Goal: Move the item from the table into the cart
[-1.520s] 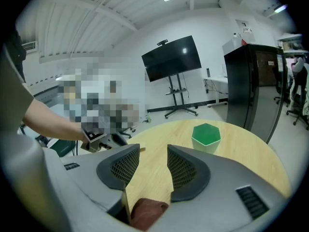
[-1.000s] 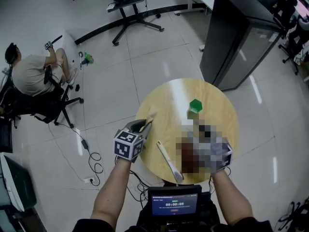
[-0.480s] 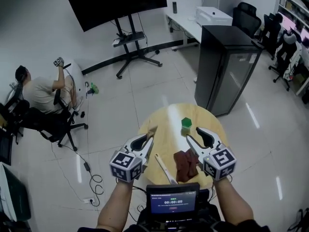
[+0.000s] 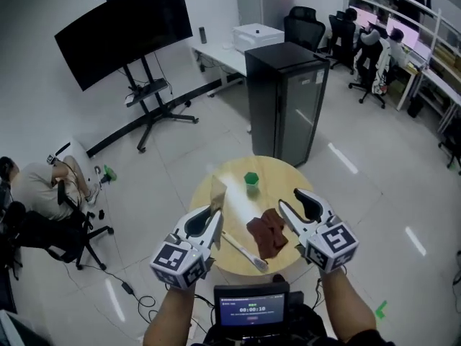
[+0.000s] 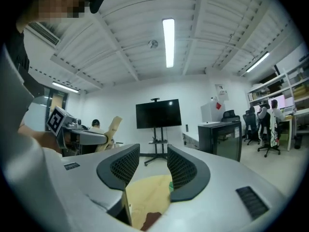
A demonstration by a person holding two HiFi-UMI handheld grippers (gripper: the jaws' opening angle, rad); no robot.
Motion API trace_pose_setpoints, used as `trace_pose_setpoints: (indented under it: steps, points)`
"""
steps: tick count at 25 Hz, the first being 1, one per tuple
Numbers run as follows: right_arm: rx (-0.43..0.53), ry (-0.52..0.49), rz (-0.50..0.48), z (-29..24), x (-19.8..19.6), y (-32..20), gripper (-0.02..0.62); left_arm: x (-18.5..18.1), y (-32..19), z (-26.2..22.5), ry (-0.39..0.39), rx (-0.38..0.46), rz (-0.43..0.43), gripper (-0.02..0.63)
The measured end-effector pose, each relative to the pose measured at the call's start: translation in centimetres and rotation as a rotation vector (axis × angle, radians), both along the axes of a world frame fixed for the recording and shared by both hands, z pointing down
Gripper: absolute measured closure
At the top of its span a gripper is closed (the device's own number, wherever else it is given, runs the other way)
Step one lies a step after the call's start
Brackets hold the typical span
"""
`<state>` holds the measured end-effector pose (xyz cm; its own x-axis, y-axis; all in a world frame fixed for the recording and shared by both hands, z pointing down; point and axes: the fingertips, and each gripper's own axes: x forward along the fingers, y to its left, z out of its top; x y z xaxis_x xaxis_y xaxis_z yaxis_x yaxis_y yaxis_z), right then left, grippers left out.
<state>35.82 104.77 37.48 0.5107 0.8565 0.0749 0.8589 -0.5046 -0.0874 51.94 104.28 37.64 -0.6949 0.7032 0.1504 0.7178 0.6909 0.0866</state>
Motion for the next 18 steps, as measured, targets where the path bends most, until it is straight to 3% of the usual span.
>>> trace_pose_setpoints:
  steps: [4,9,18]
  points:
    - [-0.033,-0.018,0.094,-1.4,-4.6,-7.0,0.425,-4.7,-5.4,-1.2,0.007,-0.038,0.078,0.538]
    - [-0.068,-0.046,0.242,-2.6,-13.8,-16.9,0.425,-14.3,-12.9,-2.6,-0.035,-0.079,0.205,0.538]
    - [-0.133,-0.078,0.596,-5.0,-38.2,-37.9,0.425,-41.3,-28.2,-4.0,-0.108,-0.08,0.587,0.54]
